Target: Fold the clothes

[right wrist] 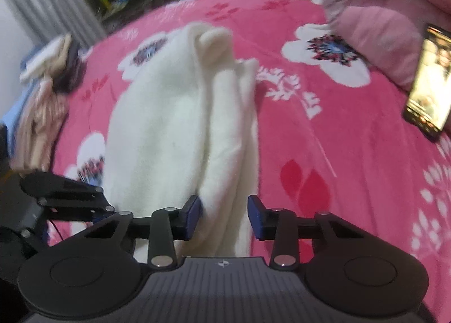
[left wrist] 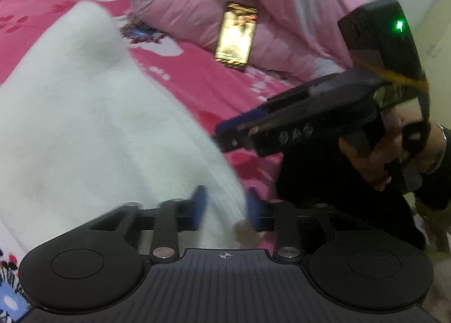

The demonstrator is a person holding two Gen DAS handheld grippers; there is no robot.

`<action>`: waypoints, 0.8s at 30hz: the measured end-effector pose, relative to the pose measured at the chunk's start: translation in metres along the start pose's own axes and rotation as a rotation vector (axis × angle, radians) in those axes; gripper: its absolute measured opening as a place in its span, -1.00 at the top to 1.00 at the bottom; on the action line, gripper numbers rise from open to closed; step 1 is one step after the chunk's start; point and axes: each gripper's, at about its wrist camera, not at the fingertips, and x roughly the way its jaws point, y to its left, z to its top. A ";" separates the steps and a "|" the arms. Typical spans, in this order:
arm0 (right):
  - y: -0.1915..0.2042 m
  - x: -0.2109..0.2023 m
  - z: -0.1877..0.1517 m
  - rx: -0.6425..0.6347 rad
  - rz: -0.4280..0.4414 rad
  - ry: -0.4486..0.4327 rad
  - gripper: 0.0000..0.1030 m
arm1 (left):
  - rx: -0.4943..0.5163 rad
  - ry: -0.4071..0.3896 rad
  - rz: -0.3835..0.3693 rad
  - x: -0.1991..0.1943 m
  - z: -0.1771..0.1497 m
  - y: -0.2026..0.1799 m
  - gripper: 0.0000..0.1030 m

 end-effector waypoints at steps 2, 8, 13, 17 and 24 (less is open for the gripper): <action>-0.004 0.007 -0.002 -0.005 -0.011 0.023 0.55 | -0.033 -0.004 0.010 0.000 -0.001 0.005 0.81; -0.016 0.021 -0.007 0.029 -0.051 0.071 0.74 | -0.071 -0.024 -0.071 -0.001 -0.005 0.010 0.84; -0.028 -0.003 0.001 0.075 -0.040 -0.027 0.68 | -0.068 -0.009 -0.091 0.009 -0.003 0.011 0.84; -0.035 -0.032 0.018 0.105 0.123 -0.163 0.54 | -0.066 -0.008 -0.109 0.011 -0.005 0.012 0.84; -0.007 0.017 0.050 -0.028 0.181 -0.105 0.23 | -0.082 0.001 -0.123 0.022 -0.007 0.015 0.84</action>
